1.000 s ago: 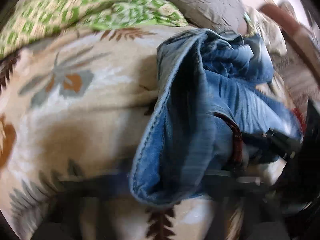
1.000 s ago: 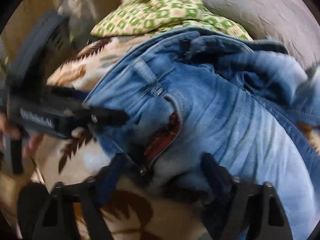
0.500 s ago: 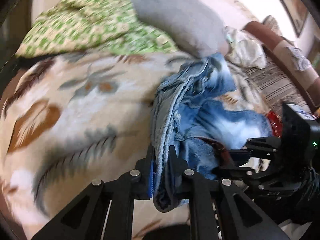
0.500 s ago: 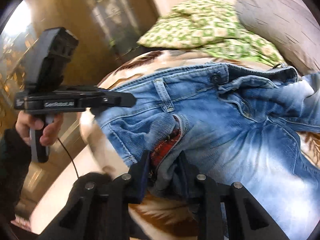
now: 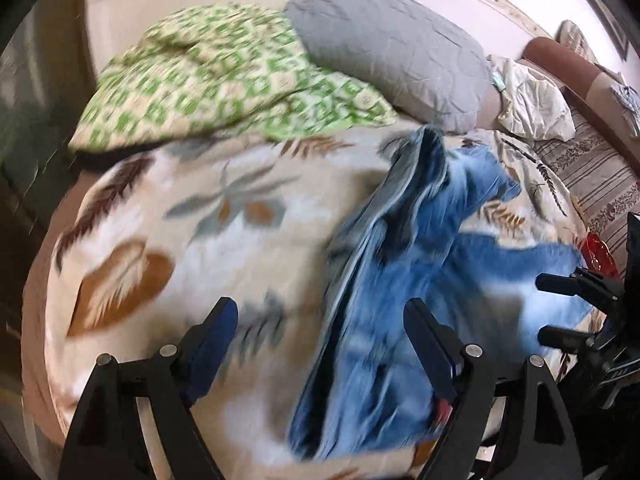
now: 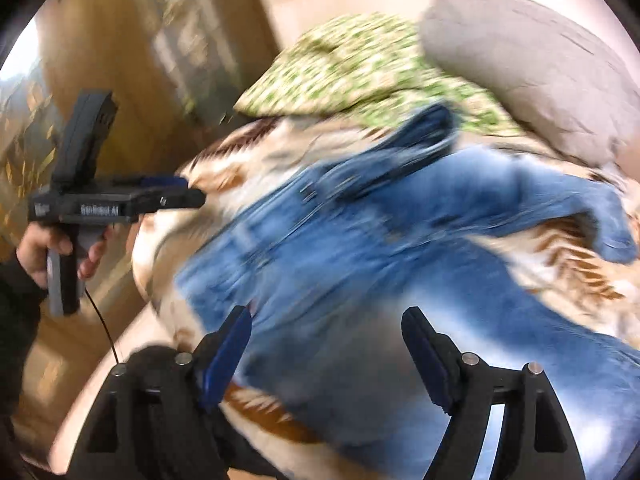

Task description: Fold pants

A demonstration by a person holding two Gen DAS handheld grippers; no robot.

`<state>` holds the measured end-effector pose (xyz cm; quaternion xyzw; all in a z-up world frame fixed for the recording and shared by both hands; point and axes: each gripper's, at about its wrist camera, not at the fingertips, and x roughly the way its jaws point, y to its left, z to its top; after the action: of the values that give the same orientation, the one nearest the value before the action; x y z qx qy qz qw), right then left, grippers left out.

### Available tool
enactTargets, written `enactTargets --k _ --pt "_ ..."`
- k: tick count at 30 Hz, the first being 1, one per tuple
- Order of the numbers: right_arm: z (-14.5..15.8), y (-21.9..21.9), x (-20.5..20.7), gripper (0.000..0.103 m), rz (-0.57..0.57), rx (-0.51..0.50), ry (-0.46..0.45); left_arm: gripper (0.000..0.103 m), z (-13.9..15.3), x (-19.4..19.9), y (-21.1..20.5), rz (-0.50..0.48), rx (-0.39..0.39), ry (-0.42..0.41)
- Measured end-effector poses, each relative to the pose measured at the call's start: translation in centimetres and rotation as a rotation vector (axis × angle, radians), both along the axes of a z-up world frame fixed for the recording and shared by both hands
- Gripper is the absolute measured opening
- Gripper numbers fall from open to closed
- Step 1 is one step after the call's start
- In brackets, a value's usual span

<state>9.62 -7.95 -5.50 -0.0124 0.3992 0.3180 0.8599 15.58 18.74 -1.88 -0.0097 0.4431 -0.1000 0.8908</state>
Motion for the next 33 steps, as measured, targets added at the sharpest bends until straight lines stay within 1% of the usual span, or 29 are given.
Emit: enactTargets --k 1,2,3,4,5,8,10,12,15,17,19,20,21,22,23,24,26,27,30,32,33 --pt "0.5 -1.2 0.9 0.080 -0.032 0.034 0.002 0.085 0.2 1.1 -0.8 -0.019 0.005 0.001" --pt "0.9 -1.7 1.6 0.080 -0.051 0.055 0.005 0.085 0.2 1.9 -1.5 -0.036 0.015 0.002" --pt "1.3 -2.1 2.3 0.080 -0.068 0.083 0.010 0.085 0.4 3.5 -2.8 -0.061 0.032 0.005" --pt "1.7 -2.8 3.2 0.080 -0.084 0.124 0.014 0.085 0.5 4.0 -3.6 -0.078 0.043 0.008" --pt "2.0 -2.9 3.4 0.080 -0.092 0.141 0.016 0.085 0.7 4.9 -4.5 -0.102 0.060 0.009" --pt "2.9 -3.2 6.2 0.080 -0.151 0.156 0.037 0.085 0.2 6.0 -7.0 -0.182 0.138 0.004" --pt "3.6 -3.3 8.7 0.080 -0.174 0.155 0.049 0.085 -0.9 6.4 -8.0 -0.229 0.196 0.006" --pt "4.1 -2.9 11.1 0.080 -0.188 0.143 0.052 0.085 -2.1 6.6 -8.6 -0.251 0.261 0.007" --pt "4.3 -1.0 14.8 0.080 -0.196 0.069 0.052 0.085 -3.7 7.5 -9.1 -0.223 0.357 0.002" --pt "3.8 0.7 16.9 0.080 -0.185 0.012 0.055 0.085 -4.4 8.2 -9.1 -0.195 0.382 -0.016" --pt "3.0 2.5 18.8 0.080 -0.188 -0.054 0.044 0.085 -5.0 8.7 -9.2 -0.188 0.385 -0.025" --pt "2.5 3.2 19.5 0.080 -0.184 -0.079 0.037 0.083 -5.4 8.9 -9.3 -0.184 0.390 -0.027" --pt "1.7 4.4 20.6 0.069 -0.169 -0.126 0.028 0.054 -5.9 9.1 -9.3 -0.186 0.392 -0.023" --pt "1.1 5.2 21.2 0.052 -0.154 -0.153 0.035 0.022 -6.4 9.4 -9.3 -0.203 0.374 0.008" --pt "0.5 6.0 21.8 0.011 -0.134 -0.180 0.051 0.015 -6.9 9.8 -9.0 -0.206 0.345 0.054" --pt "-0.2 6.8 22.4 0.012 -0.114 -0.197 0.079 0.015 -7.1 10.0 -8.5 -0.177 0.343 0.058" --pt "-0.1 8.1 22.4 0.011 -0.087 -0.214 0.043 0.015 -6.9 10.0 -7.3 -0.157 0.317 0.038" --pt "0.4 8.8 22.1 0.011 -0.071 -0.218 0.012 0.015 -6.6 9.9 -6.3 -0.126 0.296 0.029" --pt "2.2 10.9 21.9 0.011 -0.015 -0.181 -0.036 0.015 -5.4 9.3 -3.3 -0.040 0.247 0.006" --pt "3.2 13.0 22.2 0.010 0.018 -0.153 -0.056 0.015 -4.8 8.7 -0.7 0.047 0.181 0.010" --pt "3.7 14.5 22.3 0.010 0.044 -0.121 -0.072 0.015 -4.8 8.4 0.6 0.089 0.158 0.016"
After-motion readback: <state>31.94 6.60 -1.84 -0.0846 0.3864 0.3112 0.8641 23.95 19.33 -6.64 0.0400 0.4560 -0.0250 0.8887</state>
